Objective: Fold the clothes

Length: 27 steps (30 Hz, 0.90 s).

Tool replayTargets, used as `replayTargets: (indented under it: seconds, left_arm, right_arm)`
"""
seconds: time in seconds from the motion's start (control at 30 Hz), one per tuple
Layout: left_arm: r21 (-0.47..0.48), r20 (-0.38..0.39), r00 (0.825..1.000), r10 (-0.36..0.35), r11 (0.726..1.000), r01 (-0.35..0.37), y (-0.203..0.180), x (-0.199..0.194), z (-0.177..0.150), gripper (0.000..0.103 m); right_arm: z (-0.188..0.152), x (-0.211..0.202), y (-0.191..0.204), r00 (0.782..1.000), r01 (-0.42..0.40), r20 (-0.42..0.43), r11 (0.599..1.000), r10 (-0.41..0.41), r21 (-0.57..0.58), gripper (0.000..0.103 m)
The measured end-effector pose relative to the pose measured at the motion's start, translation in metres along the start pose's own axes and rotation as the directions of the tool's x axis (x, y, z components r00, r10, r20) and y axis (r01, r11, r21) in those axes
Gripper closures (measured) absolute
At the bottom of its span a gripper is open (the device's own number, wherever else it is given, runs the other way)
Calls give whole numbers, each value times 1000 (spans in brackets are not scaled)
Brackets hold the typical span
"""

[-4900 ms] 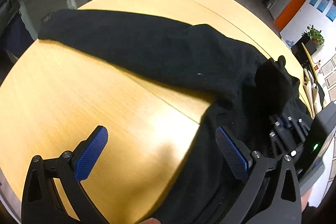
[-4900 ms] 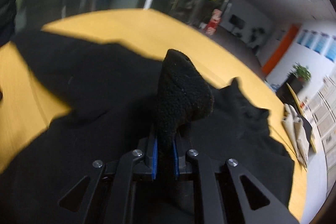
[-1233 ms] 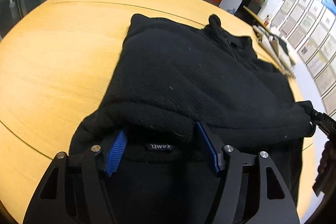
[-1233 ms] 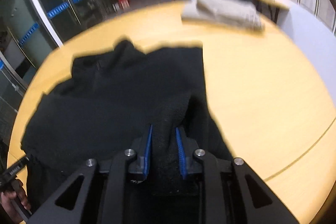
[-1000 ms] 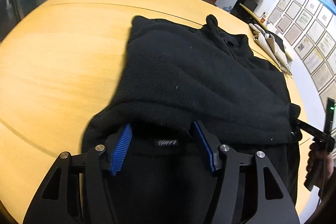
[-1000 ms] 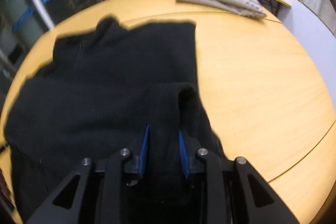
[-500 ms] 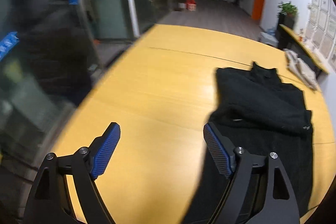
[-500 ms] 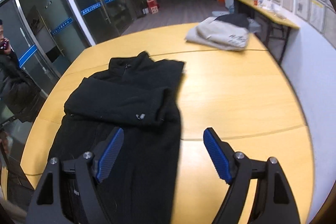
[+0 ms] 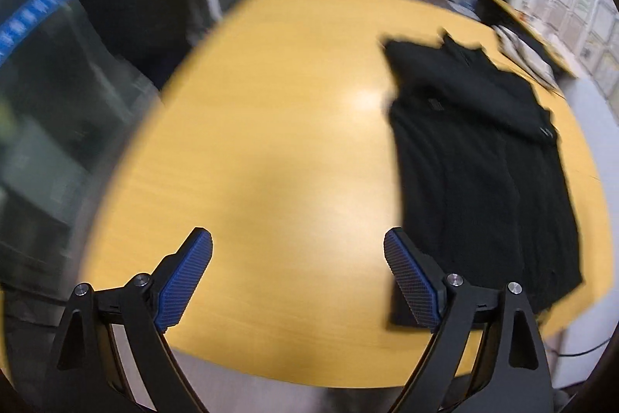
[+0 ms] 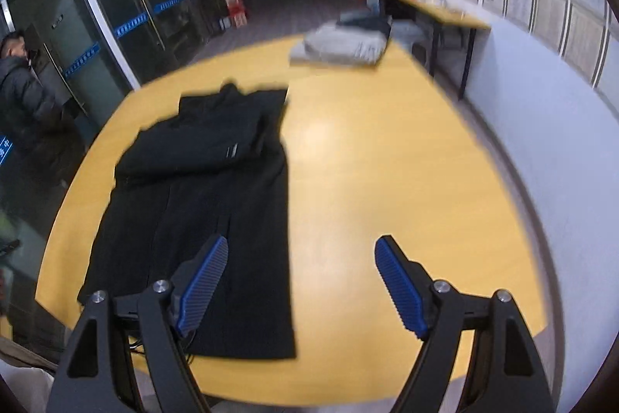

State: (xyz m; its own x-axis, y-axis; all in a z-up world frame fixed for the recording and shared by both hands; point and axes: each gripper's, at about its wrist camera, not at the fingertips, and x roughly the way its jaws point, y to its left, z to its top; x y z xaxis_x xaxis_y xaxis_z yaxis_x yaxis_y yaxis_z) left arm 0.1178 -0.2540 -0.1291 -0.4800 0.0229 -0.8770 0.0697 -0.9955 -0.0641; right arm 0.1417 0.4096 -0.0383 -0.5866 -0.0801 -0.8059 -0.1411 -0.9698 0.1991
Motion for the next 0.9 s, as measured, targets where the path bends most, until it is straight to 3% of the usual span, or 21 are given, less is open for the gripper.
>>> replayTargets:
  seconds: [0.17, 0.3, 0.5, 0.67, 0.73, 0.8, 0.87, 0.9]
  left_arm:
    - [60, -95, 987, -132, 989, 138, -61, 60, -30, 11]
    - [74, -159, 971, -177, 979, 191, -90, 94, -44, 11]
    - [61, -220, 947, -234, 966, 252, -113, 113, -62, 12]
    - [32, -187, 941, -280, 956, 291, -118, 105, -80, 13]
    - [42, -188, 939, -286, 953, 299, -120, 102, -84, 23]
    - [58, -192, 945, -263, 959, 279, -120, 99, -87, 61]
    - [33, -212, 938, -274, 957, 287, -117, 98, -89, 74]
    - [11, -222, 932, -288, 955, 297, -115, 98, -90, 78]
  right_arm:
    - [-50, 73, 20, 989, -29, -142, 1000, 29, -2, 21]
    - [-77, 121, 28, 975, -33, -219, 999, 25, -29, 21]
    - [-94, 157, 24, 965, -51, -259, 995, 27, -87, 24]
    - [-108, 164, 18, 968, -80, -248, 990, 49, -118, 24]
    - [-110, 162, 16, 971, -93, -231, 989, 64, -116, 24]
    - [-111, 161, 17, 971, -97, -231, 988, 68, -119, 26]
    - [-112, 161, 24, 969, -103, -238, 982, 64, -156, 43]
    - [-112, 161, 28, 969, -97, -242, 978, 51, -183, 60]
